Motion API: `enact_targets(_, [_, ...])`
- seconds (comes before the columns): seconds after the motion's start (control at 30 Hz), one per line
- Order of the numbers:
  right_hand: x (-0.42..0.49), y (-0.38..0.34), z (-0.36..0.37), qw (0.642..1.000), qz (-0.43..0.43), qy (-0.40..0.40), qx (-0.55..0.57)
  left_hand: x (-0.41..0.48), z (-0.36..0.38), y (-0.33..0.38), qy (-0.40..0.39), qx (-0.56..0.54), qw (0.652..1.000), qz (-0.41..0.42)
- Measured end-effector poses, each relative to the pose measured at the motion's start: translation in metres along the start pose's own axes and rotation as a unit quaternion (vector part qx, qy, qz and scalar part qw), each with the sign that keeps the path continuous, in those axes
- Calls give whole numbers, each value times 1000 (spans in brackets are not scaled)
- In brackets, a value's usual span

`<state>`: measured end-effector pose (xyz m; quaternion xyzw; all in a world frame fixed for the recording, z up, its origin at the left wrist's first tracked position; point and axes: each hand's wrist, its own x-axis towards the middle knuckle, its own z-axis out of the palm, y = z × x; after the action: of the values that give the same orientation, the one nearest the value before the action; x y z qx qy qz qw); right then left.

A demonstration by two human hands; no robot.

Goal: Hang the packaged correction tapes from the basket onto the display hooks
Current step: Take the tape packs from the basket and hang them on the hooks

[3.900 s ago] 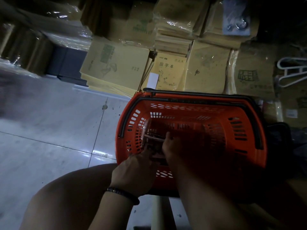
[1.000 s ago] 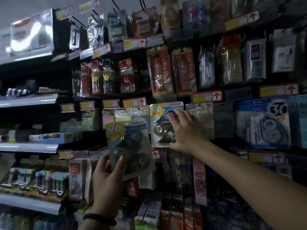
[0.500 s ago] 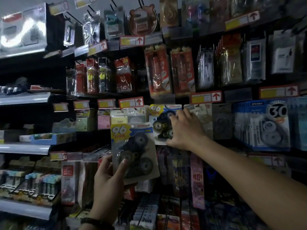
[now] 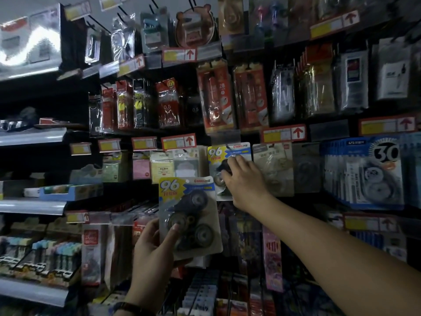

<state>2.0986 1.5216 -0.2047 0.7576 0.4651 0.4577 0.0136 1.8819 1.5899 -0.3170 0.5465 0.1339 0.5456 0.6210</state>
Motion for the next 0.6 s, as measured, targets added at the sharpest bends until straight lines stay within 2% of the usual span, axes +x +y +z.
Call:
enact_targets(0.23, [-1, -8, -16, 998, 14, 19, 56, 0, 10, 6, -14, 10, 1000, 4])
enact_targets(0.3, [-10, -3, -21, 988, 4, 73, 133, -1, 13, 9, -16, 9, 1000, 9])
enact_targets(0.37, [-24, 0, -26, 964, -29, 146, 221, -1, 17, 10, -16, 8, 1000, 10])
enact_targets(0.4, [-33, 1, -29, 952, -59, 157, 257, -2, 20, 11, -16, 10, 1000, 9])
enact_targets(0.5, [-55, -1, -34, 953, -148, 92, 249, 0, 28, 12, -27, 7, 1000, 10])
enact_targets(0.6, [-62, 2, -33, 962, -165, 69, 208, 4, 36, 12, -40, 0, 999, 16])
